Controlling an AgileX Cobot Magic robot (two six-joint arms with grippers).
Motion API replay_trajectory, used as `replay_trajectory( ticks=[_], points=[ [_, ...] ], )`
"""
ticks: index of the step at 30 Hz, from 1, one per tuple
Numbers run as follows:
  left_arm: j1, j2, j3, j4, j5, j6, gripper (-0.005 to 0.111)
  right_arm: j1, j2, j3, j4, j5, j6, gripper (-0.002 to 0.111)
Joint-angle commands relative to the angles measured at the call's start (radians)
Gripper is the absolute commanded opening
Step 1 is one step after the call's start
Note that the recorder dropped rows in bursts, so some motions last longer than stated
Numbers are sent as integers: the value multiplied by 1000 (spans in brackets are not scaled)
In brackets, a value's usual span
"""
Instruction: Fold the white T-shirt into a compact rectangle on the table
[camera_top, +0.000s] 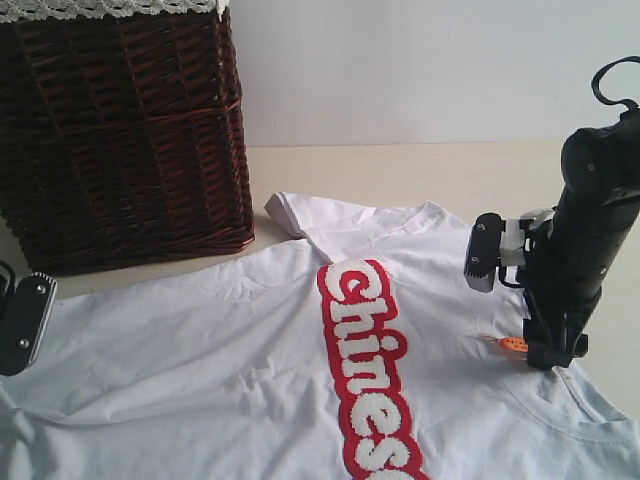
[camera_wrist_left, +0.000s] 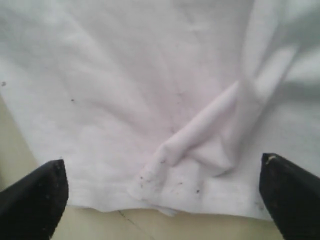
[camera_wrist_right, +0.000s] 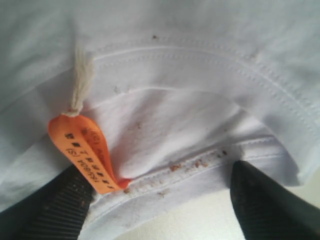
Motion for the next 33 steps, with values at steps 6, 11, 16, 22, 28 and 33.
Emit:
replay_trajectory(
  ticks=[6, 11, 16, 22, 28, 33],
  points=[
    [60, 84, 4, 3, -82, 9, 105, 1, 55, 18, 17, -75, 2, 74],
    [61, 131, 4, 3, -100, 11, 105, 1, 55, 18, 17, -75, -5, 73],
    [61, 184, 4, -3, -89, 11, 105, 1, 55, 18, 13, -77, -5, 70],
    [61, 208, 4, -3, -89, 11, 105, 1, 55, 18, 13, -82, -56, 67],
    [61, 208, 4, -3, -89, 11, 105, 1, 41, 18, -37, -85, -76, 66],
    [61, 208, 4, -5, -91, 11, 105, 1, 42, 18, -38, -142, -93, 67]
  ],
)
